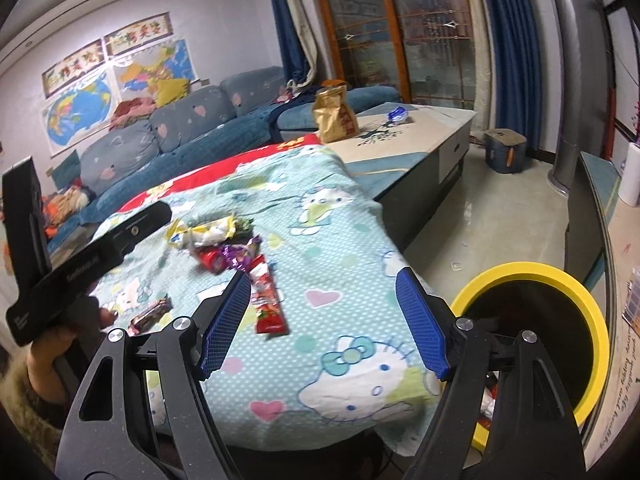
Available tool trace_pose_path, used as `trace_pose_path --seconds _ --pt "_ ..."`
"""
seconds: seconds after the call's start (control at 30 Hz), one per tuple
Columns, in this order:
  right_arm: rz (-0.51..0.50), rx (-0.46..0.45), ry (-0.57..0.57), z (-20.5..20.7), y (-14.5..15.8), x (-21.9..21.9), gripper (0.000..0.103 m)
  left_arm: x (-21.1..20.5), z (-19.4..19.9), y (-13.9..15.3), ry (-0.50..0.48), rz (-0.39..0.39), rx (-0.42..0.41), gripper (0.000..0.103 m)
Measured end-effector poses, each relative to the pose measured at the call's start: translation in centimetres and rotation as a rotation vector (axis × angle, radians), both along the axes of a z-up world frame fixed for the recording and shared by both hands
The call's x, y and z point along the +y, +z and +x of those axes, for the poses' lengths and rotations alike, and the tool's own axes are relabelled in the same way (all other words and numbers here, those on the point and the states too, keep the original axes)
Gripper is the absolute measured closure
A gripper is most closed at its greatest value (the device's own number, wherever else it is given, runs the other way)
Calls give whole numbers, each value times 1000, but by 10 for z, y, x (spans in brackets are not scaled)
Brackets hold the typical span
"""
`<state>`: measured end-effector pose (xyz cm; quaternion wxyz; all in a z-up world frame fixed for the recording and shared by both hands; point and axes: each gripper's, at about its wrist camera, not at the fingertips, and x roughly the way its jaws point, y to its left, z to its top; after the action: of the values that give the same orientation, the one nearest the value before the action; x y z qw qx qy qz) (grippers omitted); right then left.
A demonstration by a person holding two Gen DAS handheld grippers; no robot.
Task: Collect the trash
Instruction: 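Move both open grippers back over the wrappers on the bed, then grasp the yellow chip bag with the left gripper while the right grasps the red candy stick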
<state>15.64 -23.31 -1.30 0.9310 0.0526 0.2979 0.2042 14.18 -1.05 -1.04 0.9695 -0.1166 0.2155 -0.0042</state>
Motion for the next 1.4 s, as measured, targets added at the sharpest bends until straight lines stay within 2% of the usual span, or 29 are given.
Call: trace_pose_path --seconds 0.3,0.57,0.87,0.97,1.07,1.17,1.27,1.3,1.33,1.37,1.4 --pt "-44 19 80 -1 -6 40 36 40 -2 -5 76 -28 10 7" --pt "-78 62 127 11 -24 70 36 78 1 -22 136 -64 58 7" --pt "-131 119 155 34 -52 95 36 103 31 -46 101 -151 153 7" --pt "-145 136 155 40 -60 98 36 104 43 -50 77 -148 175 7" --pt "-150 149 156 47 -65 100 40 105 53 -51 62 -163 187 7" --pt "-150 171 164 54 -70 103 51 111 64 -55 60 -219 202 7" --pt "-155 191 188 55 -75 105 69 118 72 -61 58 -283 217 8" --pt "-156 198 193 55 -77 106 77 118 75 -63 57 -293 222 9" --pt "-156 210 200 54 -79 106 82 119 77 -66 54 -302 226 13" --pt "-158 216 202 53 -81 107 83 119 79 -68 53 -308 235 24" --pt "-158 216 207 51 -81 107 83 119 81 -71 55 -313 245 31"
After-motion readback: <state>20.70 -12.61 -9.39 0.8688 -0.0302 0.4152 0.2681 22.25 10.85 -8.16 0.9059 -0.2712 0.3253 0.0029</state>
